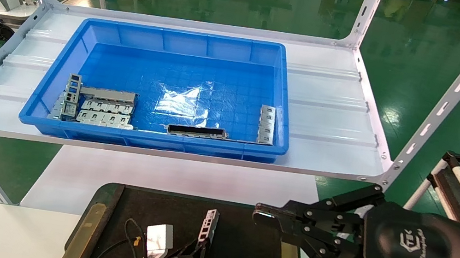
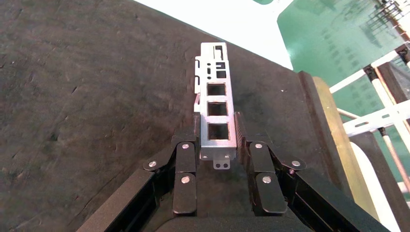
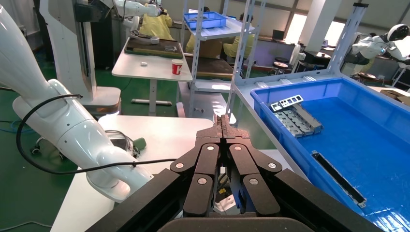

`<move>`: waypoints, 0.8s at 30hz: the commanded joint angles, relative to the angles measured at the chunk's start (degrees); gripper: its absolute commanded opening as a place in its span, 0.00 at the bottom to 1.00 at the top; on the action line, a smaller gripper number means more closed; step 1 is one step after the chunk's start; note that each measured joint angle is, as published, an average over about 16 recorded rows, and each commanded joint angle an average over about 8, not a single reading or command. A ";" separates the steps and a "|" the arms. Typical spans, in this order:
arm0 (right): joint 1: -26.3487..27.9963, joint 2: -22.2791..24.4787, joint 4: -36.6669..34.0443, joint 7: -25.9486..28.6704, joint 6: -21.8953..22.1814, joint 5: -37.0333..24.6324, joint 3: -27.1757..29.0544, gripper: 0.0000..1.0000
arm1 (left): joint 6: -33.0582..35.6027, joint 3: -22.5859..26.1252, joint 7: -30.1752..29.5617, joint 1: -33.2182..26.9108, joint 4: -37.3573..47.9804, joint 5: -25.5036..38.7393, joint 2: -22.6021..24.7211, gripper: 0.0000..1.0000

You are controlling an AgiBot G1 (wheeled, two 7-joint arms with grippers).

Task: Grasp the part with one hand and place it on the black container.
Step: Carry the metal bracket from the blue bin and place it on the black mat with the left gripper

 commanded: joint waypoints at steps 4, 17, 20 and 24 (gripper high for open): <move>0.00 0.01 0.00 -0.01 0.01 0.01 -0.02 0.62 | -1.94 1.99 1.23 -0.76 -0.54 -3.14 -0.20 0.48; 0.01 0.02 0.00 -0.03 0.02 0.04 -0.06 1.00 | -4.79 4.68 3.29 -1.61 -3.08 -7.77 -1.06 1.00; 0.01 0.03 0.00 -0.03 0.03 0.05 -0.07 1.00 | -5.13 4.85 3.48 -1.73 -4.19 -8.21 -1.35 1.00; 0.02 0.03 0.00 -0.04 0.03 0.05 -0.08 1.00 | -5.05 4.90 3.79 -1.98 -6.30 -8.23 -2.29 1.00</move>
